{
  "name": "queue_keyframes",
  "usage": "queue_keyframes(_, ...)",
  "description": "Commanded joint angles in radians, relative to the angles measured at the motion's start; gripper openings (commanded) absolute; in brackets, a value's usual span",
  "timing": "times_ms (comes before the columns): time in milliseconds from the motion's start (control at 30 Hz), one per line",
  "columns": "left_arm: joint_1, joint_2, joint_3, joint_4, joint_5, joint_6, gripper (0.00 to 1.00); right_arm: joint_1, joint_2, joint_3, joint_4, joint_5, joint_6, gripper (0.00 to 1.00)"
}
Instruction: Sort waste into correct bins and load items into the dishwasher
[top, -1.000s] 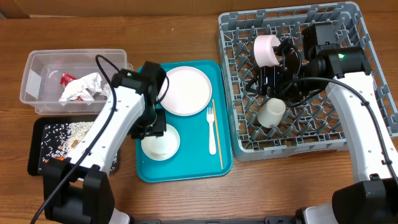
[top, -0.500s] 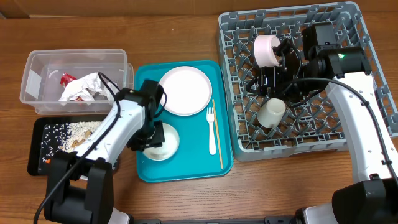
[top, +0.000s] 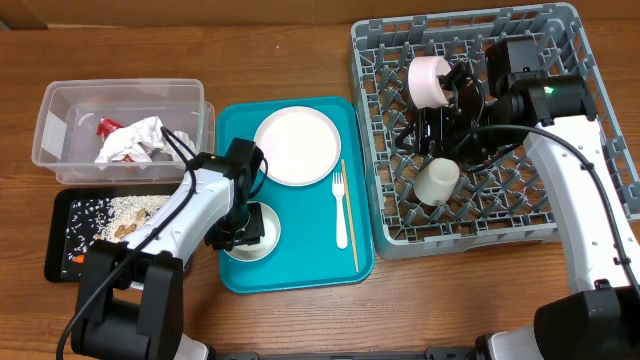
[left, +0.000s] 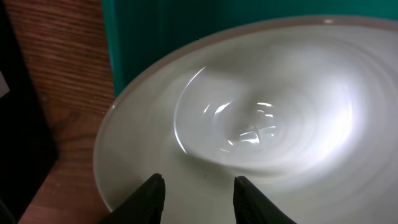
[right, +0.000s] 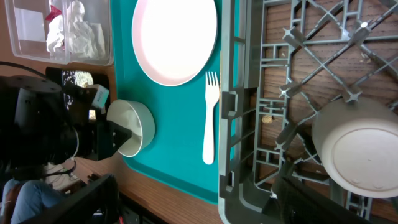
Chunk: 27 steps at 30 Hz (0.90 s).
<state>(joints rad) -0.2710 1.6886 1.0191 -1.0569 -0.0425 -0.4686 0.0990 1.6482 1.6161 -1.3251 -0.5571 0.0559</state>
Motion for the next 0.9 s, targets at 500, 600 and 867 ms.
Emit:
queue_keyframes(500,0.004,-0.035,0.353,-0.316,-0.070,0.078,0.52,-0.003,-0.018,0.005,0.002,0.034,-0.034,0.85)
queue_keyframes(600,0.004,-0.035,0.291,-0.287,-0.069,0.075,0.52,-0.003,-0.018,0.005,0.002,0.034,-0.034,0.85)
queue_keyframes(867,0.008,-0.035,0.123,-0.149,-0.073,0.061,0.52,-0.003,-0.017,0.005,0.002,0.034,-0.034,0.86)
